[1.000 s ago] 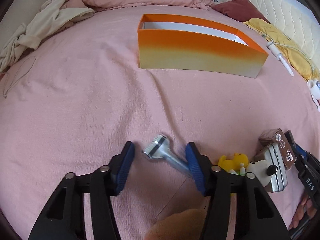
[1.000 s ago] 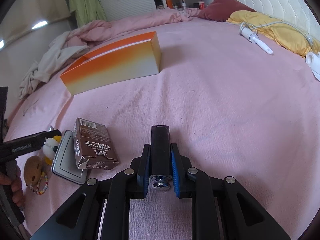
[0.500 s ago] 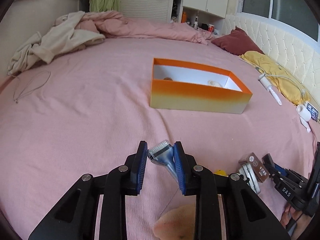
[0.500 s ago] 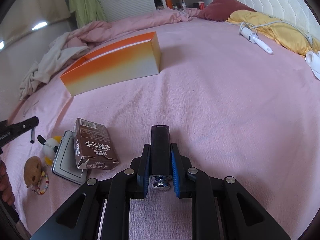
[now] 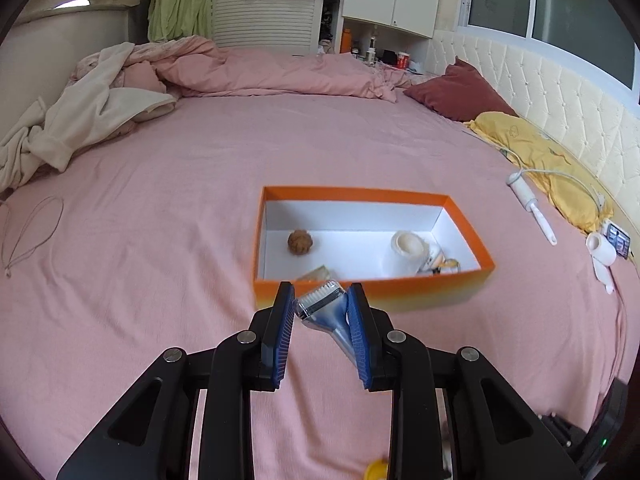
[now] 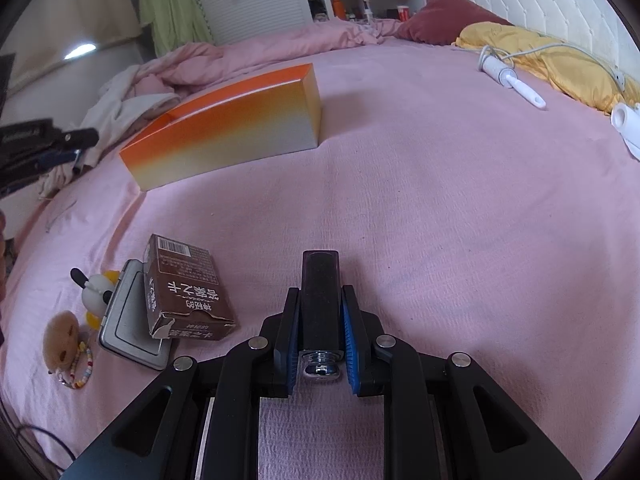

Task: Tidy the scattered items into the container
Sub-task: 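Lower the razor into the box and open the left gripper, then lower the black lighter into the box and open the right gripper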

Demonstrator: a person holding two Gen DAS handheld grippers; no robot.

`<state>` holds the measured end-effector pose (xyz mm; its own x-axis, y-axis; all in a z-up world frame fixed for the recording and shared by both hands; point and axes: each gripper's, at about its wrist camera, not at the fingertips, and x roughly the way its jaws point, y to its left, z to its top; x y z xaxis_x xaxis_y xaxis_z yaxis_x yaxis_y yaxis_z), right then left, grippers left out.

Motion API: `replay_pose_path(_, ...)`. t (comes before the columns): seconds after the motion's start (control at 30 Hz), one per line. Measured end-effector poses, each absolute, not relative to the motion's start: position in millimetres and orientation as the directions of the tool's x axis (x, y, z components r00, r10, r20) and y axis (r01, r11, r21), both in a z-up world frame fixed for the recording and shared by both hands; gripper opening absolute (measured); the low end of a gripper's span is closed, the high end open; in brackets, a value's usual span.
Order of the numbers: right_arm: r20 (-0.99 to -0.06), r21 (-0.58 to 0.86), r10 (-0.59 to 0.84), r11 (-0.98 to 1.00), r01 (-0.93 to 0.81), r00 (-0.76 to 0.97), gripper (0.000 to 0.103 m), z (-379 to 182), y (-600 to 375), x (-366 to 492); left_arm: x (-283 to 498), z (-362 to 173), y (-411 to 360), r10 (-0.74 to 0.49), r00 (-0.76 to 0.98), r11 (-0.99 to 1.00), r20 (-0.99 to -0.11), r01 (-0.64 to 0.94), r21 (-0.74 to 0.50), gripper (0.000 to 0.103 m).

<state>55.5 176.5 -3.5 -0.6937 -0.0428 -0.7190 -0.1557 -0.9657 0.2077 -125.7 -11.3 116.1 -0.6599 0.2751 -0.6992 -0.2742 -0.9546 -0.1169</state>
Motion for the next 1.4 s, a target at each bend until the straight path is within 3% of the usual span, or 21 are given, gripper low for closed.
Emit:
replay_pose_path(0.17, -0.72, 0.209, -0.046, -0.966, -0.153, -0.692, 0.018, -2.9, 180.4, 55.5, -177.3, 114.1, 10.2, 0.247, -0.63, -0.96, -0.736, -0.265, -0.094, 0.028)
replay_pose_path(0.47, -0.72, 0.213, -0.048, -0.965, -0.155, -0.693, 0.018, -3.2, 181.6, 53.9, -217.0, 55.9, 15.0, 0.198, -0.492, -0.977, -0.848, -0.175, -0.126, 0.033)
replay_pose_path(0.57, -0.719, 0.214, -0.048, -0.964, -0.155, -0.693, 0.018, -3.5, 181.8, 53.2, -208.7, 58.1, 15.3, 0.154, -0.54, -0.983, -0.827, -0.165, -0.076, 0.034)
replay_pose_path(0.83, -0.719, 0.218, -0.053, -0.964, -0.153, -0.693, 0.018, -3.6, 185.6, 53.1, -162.9, 97.1, -7.6, 0.204, -0.618, -0.977, -0.759, -0.175, -0.12, 0.036)
replay_pose_path(0.97, -0.718, 0.217, -0.051, -0.964, -0.154, -0.694, 0.018, -4.0, 184.2, 53.6, -112.7, 103.7, -26.3, 0.207, -0.61, -0.976, -0.765, -0.18, -0.12, 0.037)
replay_pose_path(1.03, -0.718, 0.217, -0.051, -0.964, -0.154, -0.694, 0.018, -3.9, 183.5, 53.6, -84.8, 93.7, -35.2, 0.189, -0.592, -0.979, -0.783, -0.171, -0.107, 0.053)
replay_pose_path(1.1, -0.719, 0.216, -0.05, -0.964, -0.155, -0.693, 0.018, -3.7, 183.3, 53.3, -57.0, 78.2, -44.4, 0.168, -0.579, -0.983, -0.798, -0.157, -0.092, 0.059)
replay_pose_path(1.3, -0.718, 0.181, -0.019, -0.97, -0.16, -0.696, 0.018, 3.6, 179.2, 52.6, -23.3, 51.5, -80.2, 0.068, -0.607, -0.998, -0.792, -0.036, -0.058, 0.059)
replay_pose_path(1.4, -0.7, 0.2, -0.025, -0.966, -0.162, -0.713, 0.018, 11.4, 178.7, 52.9, -30.7, 56.6, -93.9, 0.082, -0.627, -0.995, -0.775, -0.006, -0.1, 0.059)
